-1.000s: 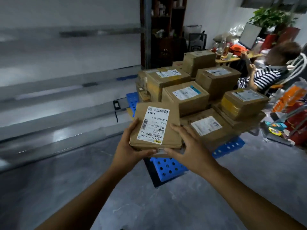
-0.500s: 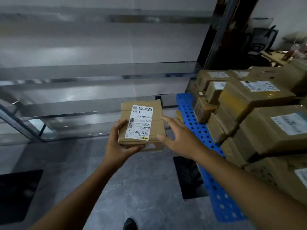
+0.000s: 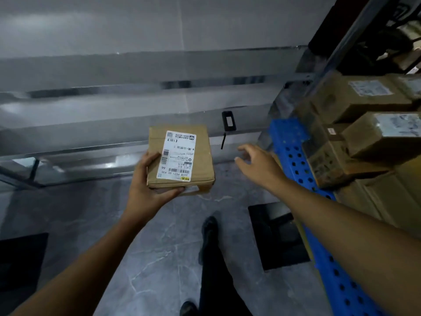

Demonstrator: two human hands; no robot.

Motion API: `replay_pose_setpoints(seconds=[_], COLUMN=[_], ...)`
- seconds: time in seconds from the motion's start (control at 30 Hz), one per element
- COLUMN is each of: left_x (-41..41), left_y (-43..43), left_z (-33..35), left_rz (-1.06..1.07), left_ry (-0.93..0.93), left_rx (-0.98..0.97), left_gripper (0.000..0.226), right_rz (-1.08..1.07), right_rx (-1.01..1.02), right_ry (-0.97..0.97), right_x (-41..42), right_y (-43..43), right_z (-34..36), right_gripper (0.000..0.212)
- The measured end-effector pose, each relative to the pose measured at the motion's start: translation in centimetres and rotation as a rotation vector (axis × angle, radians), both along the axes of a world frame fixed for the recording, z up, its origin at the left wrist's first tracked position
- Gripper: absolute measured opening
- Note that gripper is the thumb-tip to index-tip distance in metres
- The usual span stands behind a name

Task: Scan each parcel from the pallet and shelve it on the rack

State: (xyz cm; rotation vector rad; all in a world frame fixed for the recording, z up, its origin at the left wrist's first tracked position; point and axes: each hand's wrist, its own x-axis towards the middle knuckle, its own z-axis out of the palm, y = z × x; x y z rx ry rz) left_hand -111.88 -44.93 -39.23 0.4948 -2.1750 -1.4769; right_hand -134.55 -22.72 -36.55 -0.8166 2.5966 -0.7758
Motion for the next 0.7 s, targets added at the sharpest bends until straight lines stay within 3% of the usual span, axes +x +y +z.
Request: replay_pose_setpoints(seconds=[0.37, 0.7], left_x=[-20.9, -30.0], left_y=[-9.7, -16.4], left_z=[-14.8, -29.5], left_rz=[-0.038, 0.011], left_ry=[-0.035, 0.026], left_rx=[0.028, -0.026], left_gripper=[0.104, 0.104], right_rz=[-0.152, -0.258], right_rx=[0.04, 0.276], right_ry=[-0.117, -0.13], right_x=[-25.5, -39.2], right_y=[-14.8, -25.5], right_z=[-20.6, -36.6], right_gripper=[0.042, 0.078])
